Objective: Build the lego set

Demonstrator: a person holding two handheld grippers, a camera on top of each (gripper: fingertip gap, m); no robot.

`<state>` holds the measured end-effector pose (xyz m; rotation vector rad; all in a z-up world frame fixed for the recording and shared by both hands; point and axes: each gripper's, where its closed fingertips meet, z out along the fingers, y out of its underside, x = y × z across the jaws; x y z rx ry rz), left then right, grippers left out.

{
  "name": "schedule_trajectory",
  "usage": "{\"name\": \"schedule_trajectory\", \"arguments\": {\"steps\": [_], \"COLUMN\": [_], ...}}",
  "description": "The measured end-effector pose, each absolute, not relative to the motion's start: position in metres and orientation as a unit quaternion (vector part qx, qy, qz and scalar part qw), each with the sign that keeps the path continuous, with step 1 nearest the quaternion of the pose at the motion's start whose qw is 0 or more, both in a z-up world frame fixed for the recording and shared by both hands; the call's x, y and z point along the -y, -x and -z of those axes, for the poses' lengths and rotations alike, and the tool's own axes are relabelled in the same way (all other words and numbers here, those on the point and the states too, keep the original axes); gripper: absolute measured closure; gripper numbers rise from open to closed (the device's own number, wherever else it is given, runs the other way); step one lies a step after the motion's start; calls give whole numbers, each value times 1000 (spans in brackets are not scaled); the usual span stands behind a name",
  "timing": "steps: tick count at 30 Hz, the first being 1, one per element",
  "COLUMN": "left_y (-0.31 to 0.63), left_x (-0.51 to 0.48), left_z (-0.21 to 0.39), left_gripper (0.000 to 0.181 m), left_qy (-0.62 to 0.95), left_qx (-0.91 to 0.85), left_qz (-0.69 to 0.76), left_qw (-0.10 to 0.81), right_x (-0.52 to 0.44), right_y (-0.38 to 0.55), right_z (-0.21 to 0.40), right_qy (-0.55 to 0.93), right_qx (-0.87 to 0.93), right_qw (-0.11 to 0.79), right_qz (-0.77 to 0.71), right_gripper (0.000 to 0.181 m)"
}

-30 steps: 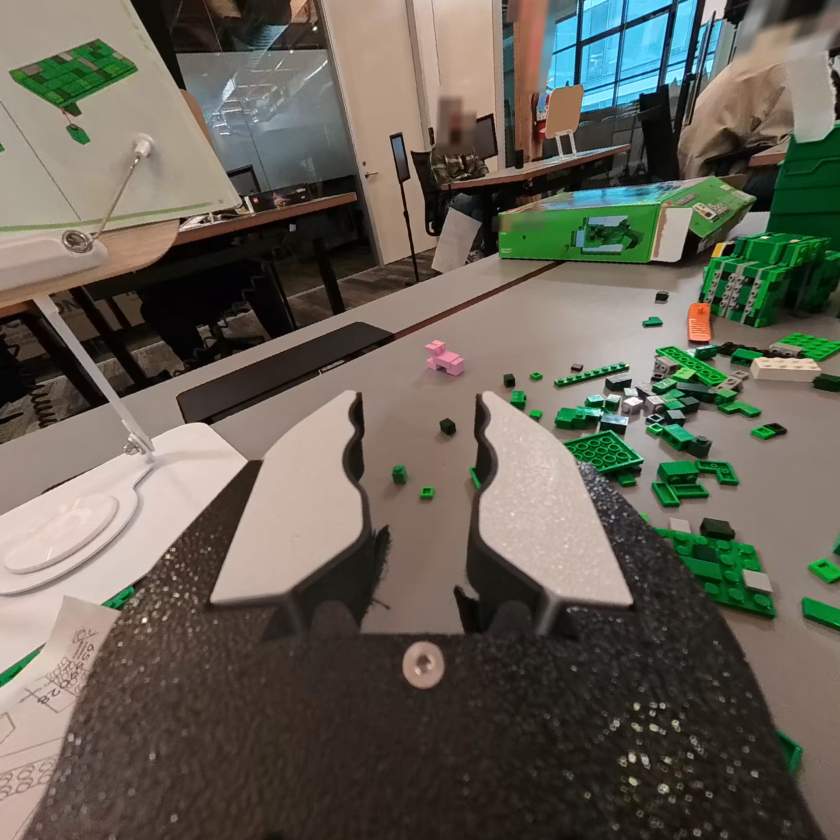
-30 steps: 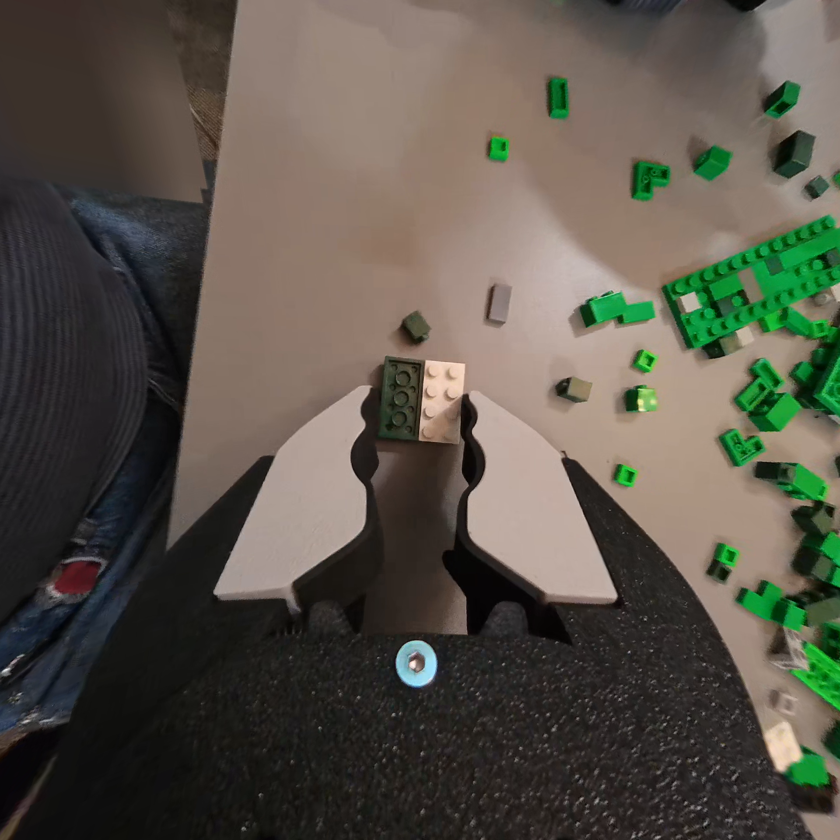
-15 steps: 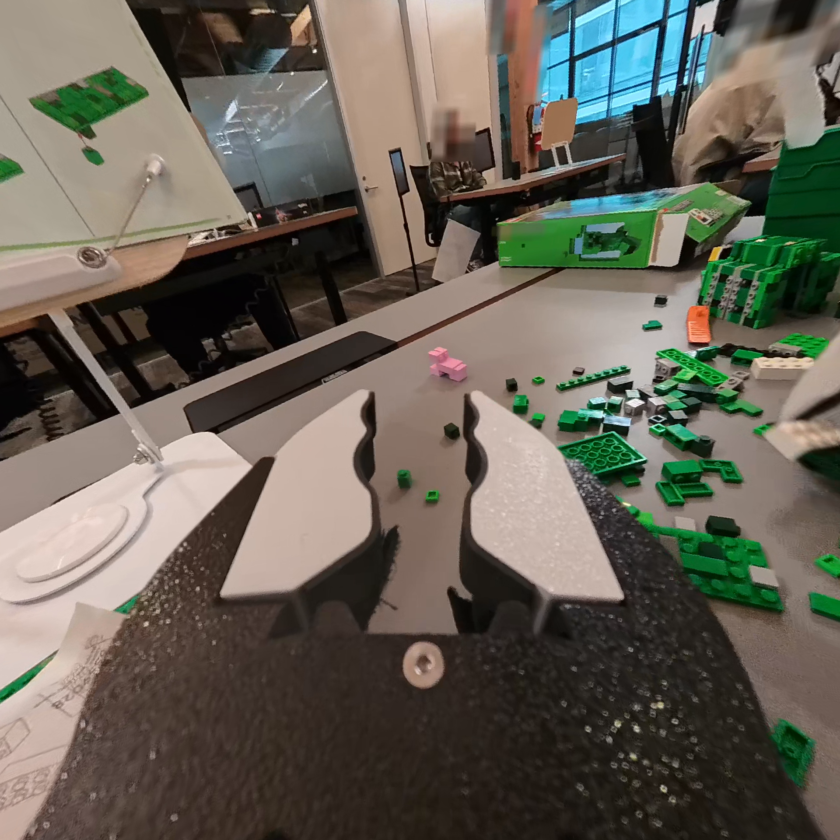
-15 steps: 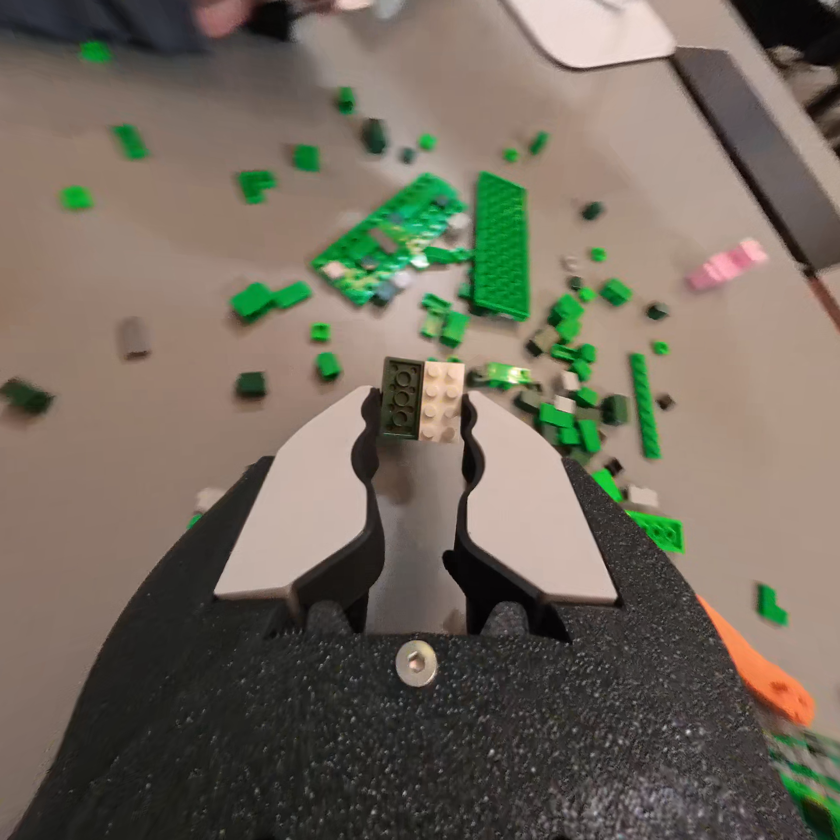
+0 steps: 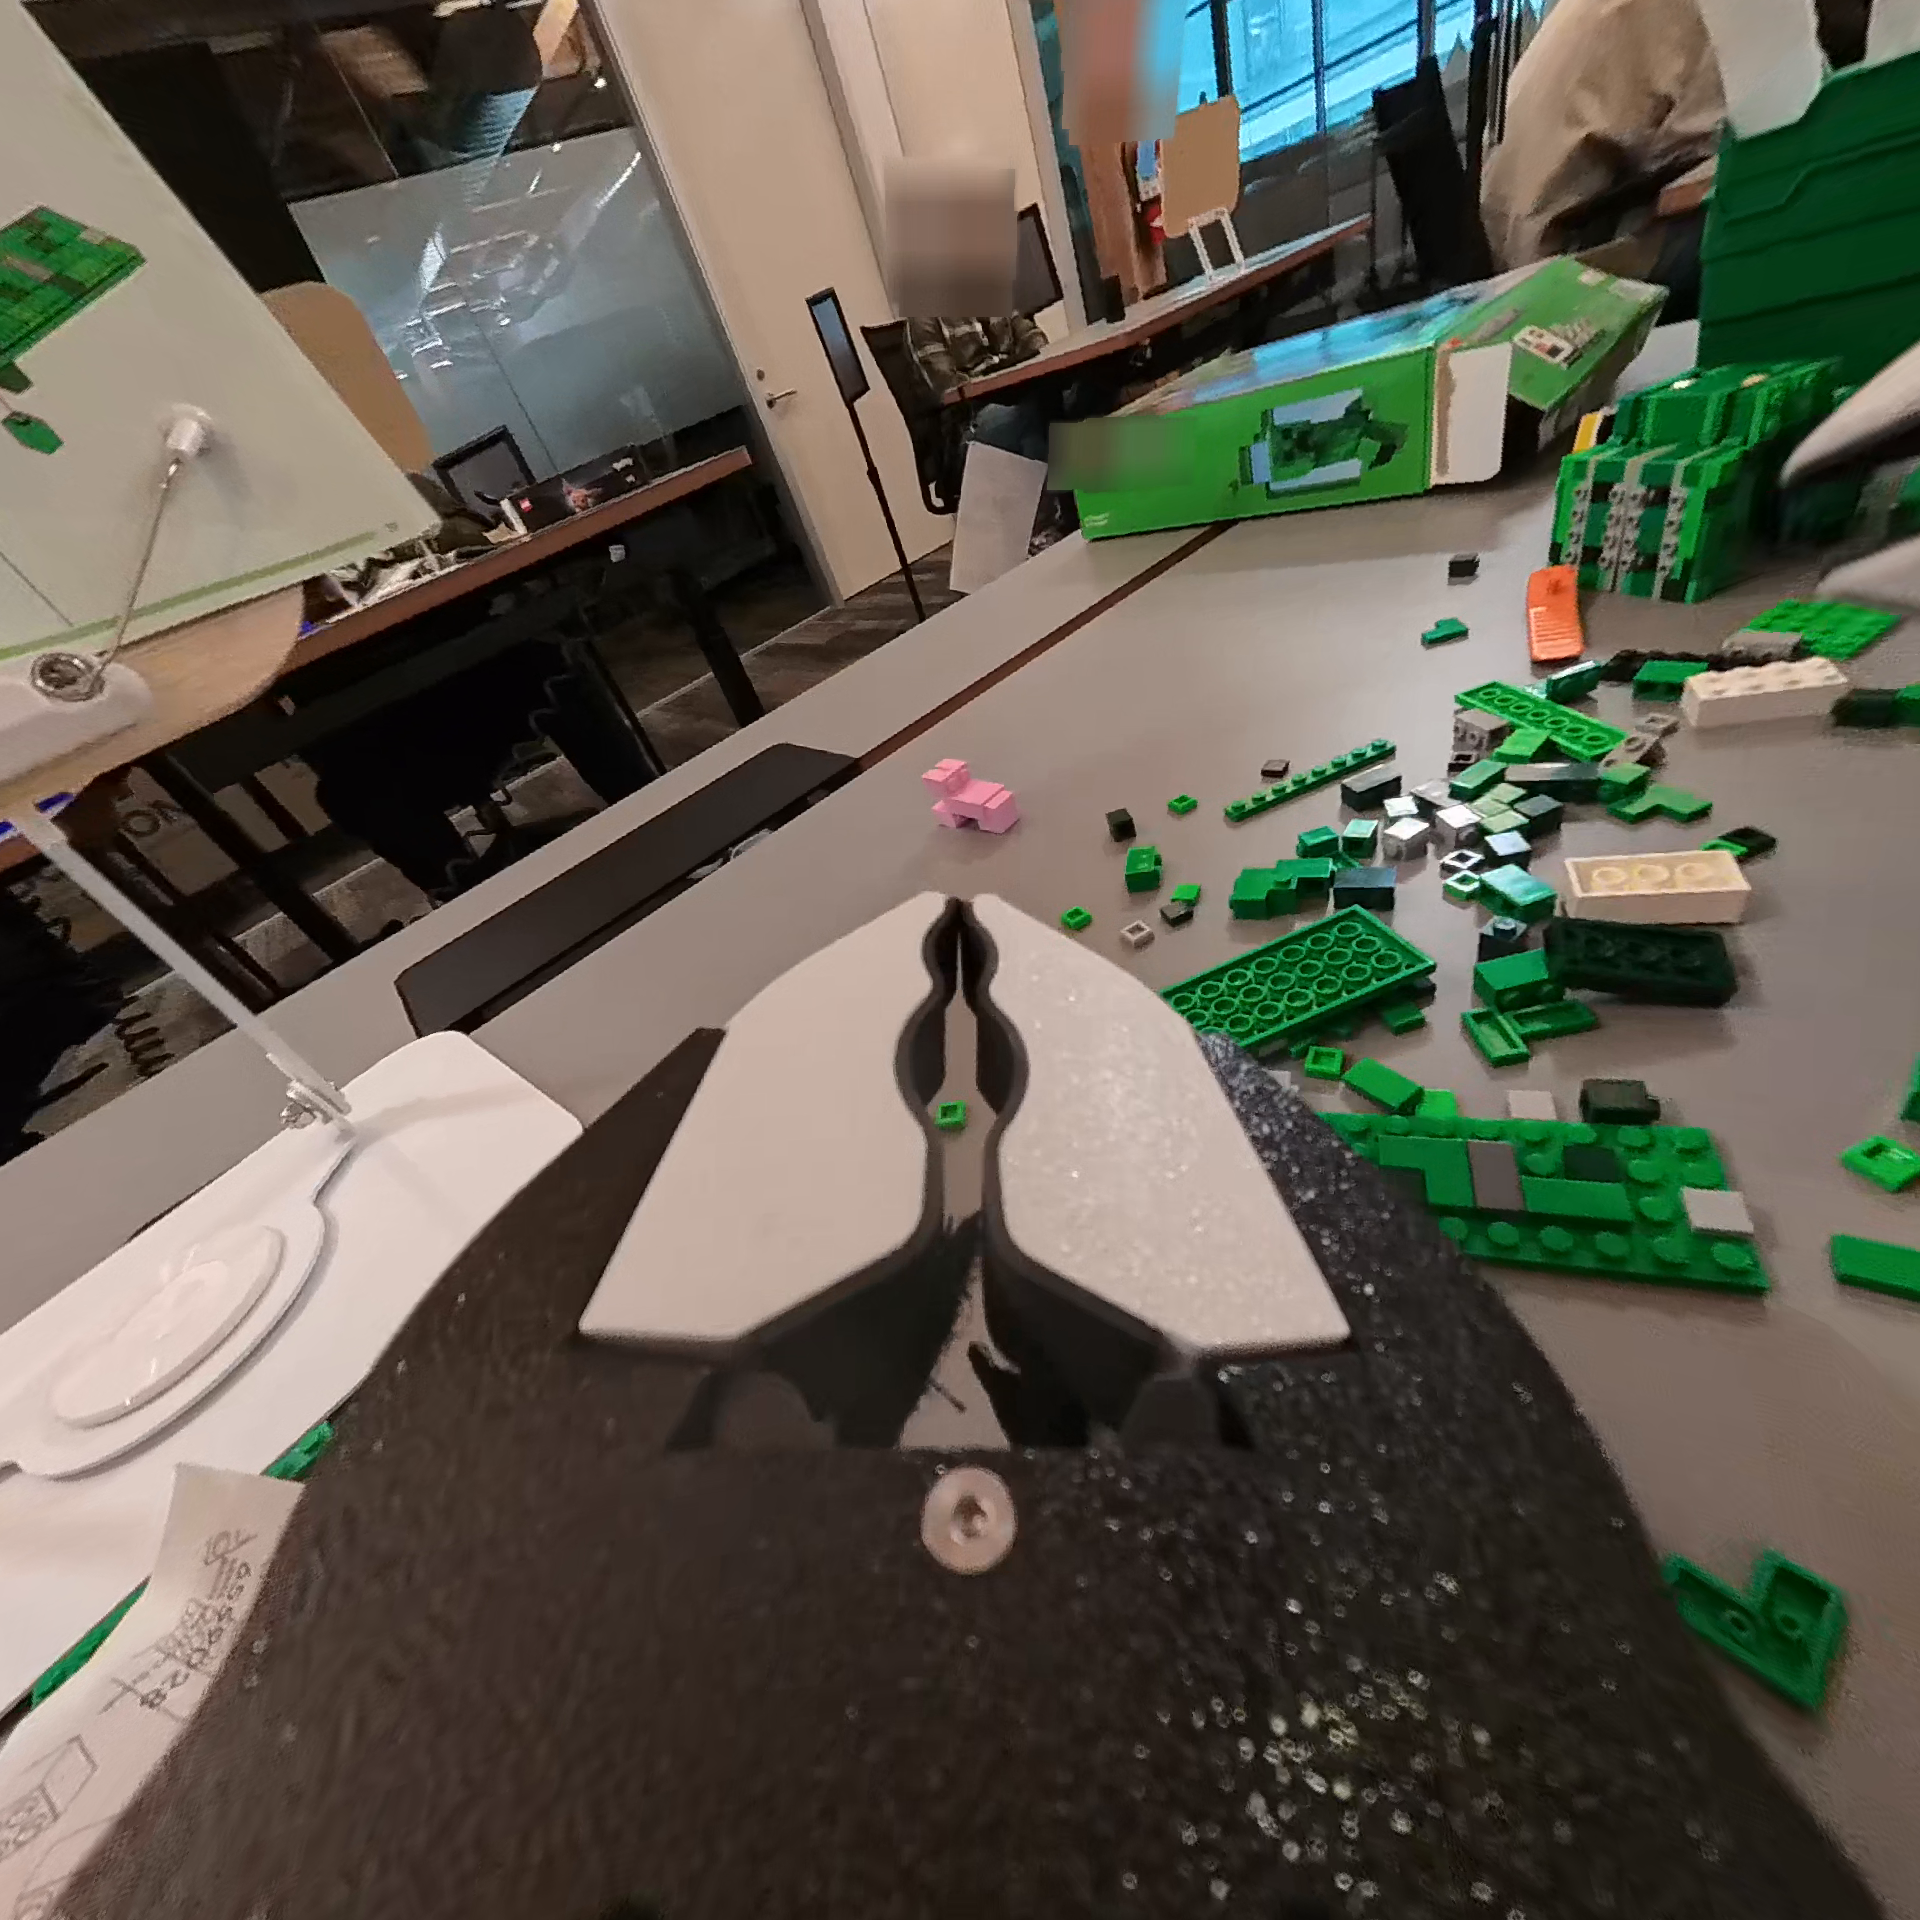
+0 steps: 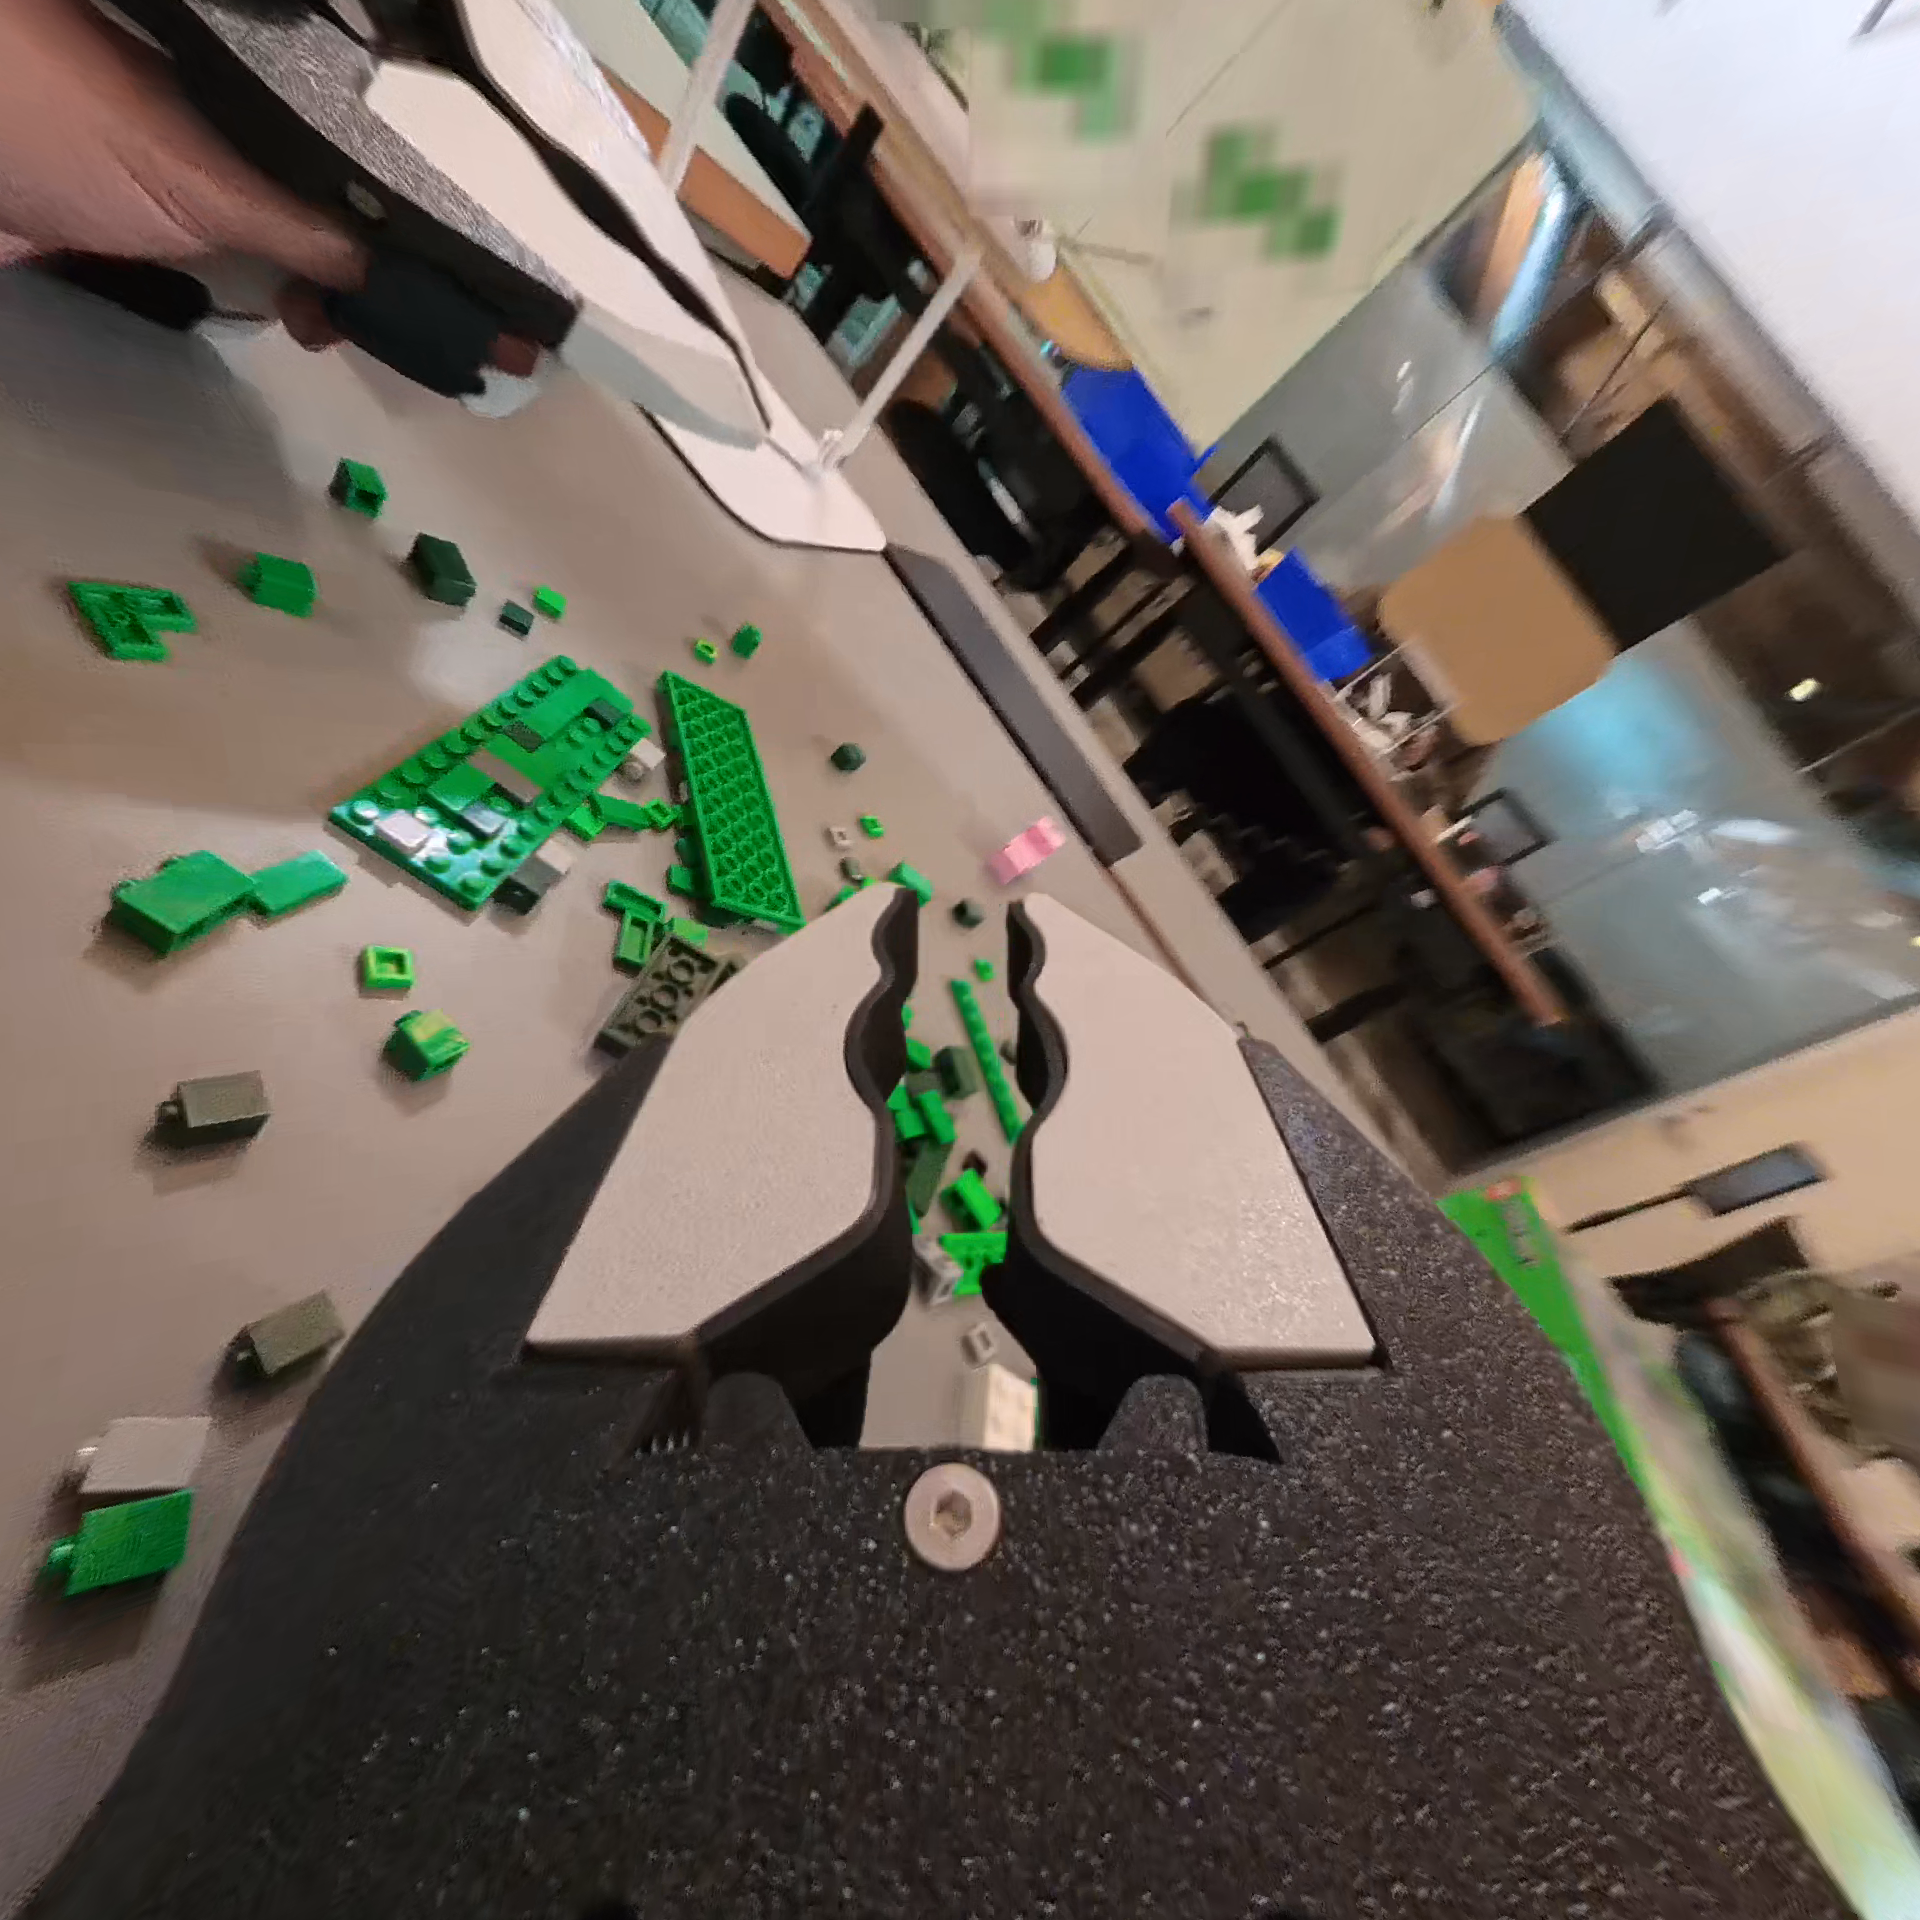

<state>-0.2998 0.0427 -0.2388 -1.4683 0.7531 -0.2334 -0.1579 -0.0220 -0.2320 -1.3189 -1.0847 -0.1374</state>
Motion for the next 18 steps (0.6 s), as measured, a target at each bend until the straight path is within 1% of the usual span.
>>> {"name": "schedule_trajectory", "arguments": {"steps": [3,7,13,18], "left_y": [294,287,287,288], "left_x": [-41,-38,-38,-39], "left_z": [244,250,250,249], "left_gripper": [181,181,181,181], "left_qy": [654,645,642,642], "left_qx": [-356,-388,-391,-387], "left_qz": [96,68,57,61], "left_qw": [661,655,657,659], "right_x": [26,20,20,15], "right_y": [165,161,158,152], "right_z": [235,240,244,246], "right_qy": [557,562,579,584], "right_qx": [503,507,498,487], "right_qw": [656,642,639,642], "right_qz": [84,122,93,99], "right_gripper": [181,181,181,181]}}
